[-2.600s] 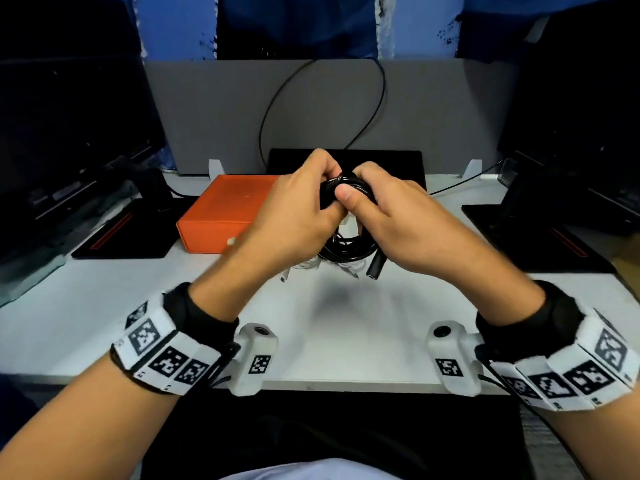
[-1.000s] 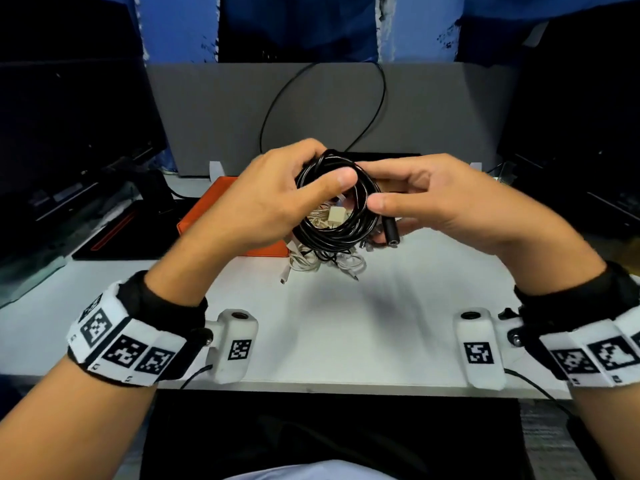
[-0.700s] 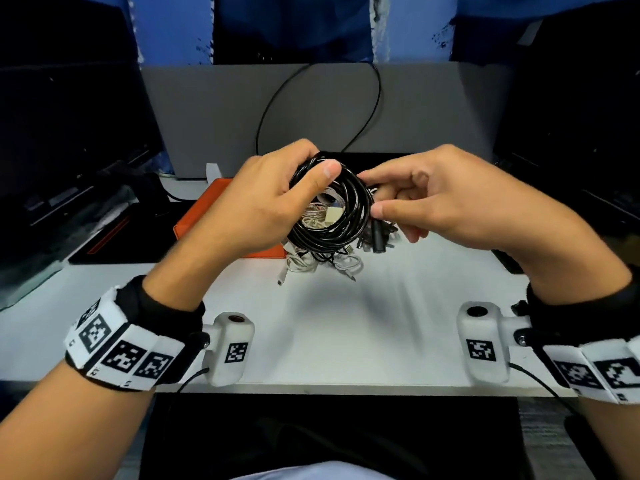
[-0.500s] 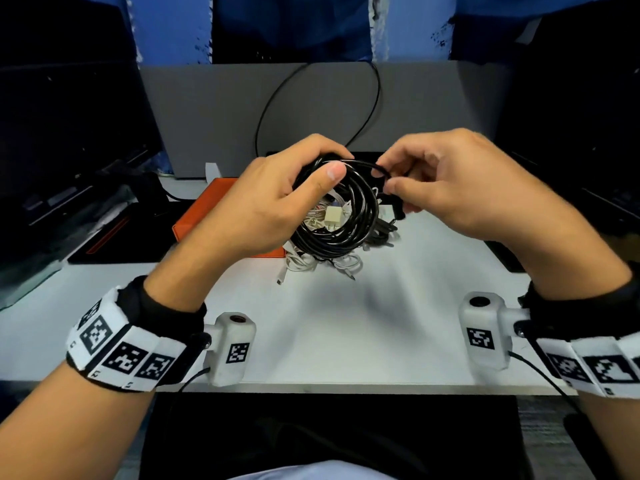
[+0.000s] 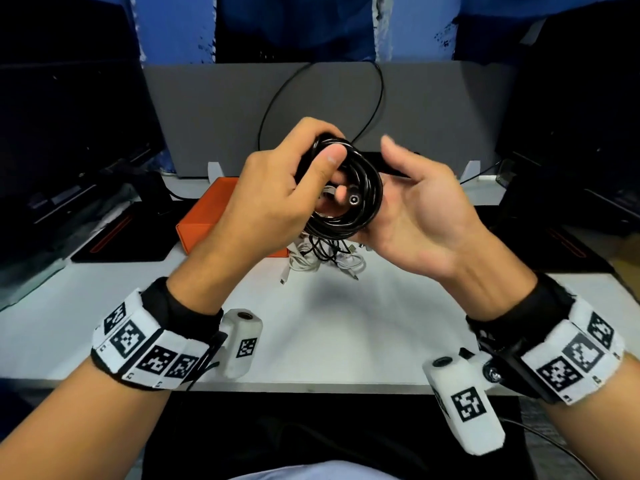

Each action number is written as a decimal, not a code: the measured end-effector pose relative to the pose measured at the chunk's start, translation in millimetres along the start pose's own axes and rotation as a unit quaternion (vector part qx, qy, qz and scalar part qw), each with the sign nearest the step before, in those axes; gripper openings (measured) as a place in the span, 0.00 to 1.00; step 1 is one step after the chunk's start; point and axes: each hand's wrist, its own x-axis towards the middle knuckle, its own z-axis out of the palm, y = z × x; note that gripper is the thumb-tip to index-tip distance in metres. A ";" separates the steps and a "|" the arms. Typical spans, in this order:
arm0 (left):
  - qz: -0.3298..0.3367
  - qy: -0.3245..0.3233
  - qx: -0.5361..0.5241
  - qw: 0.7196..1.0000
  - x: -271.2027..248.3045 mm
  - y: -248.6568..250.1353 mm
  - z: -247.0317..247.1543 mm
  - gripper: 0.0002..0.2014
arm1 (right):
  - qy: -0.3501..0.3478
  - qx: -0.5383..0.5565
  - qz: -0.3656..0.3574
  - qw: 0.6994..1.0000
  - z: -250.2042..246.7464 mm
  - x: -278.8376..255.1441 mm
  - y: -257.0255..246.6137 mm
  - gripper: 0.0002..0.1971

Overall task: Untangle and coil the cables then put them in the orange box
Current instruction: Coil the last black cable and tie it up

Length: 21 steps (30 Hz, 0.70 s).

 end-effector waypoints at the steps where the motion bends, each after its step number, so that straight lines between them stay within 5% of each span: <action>1: -0.003 -0.004 0.029 1.000 -0.5 -0.5 1.3 0.11 | 0.003 -0.019 -0.005 1.000 0.5 0.2 1.4 0.27; 4: -0.030 -0.033 0.125 0.991 -0.6 -4.2 8.7 0.15 | 0.036 -0.168 -0.057 0.984 3.1 2.6 11.9 0.11; 9: -0.031 -0.059 0.225 0.972 -2.3 -10.5 14.5 0.17 | 0.054 -0.349 -0.062 0.934 -1.7 3.6 12.4 0.09; 13: -0.030 -0.077 0.253 0.964 -1.5 -15.0 16.9 0.17 | 0.093 -0.585 -0.072 0.802 -9.1 2.3 10.2 0.04; 17: -0.071 -0.100 0.163 0.979 -1.0 -22.4 14.1 0.16 | 0.114 -0.733 -0.043 0.669 -7.5 -2.0 10.4 0.26; 21: -0.063 -0.065 0.178 0.980 -0.7 -22.2 19.0 0.15 | 0.124 -0.782 -0.018 0.610 -5.6 -4.2 3.3 0.33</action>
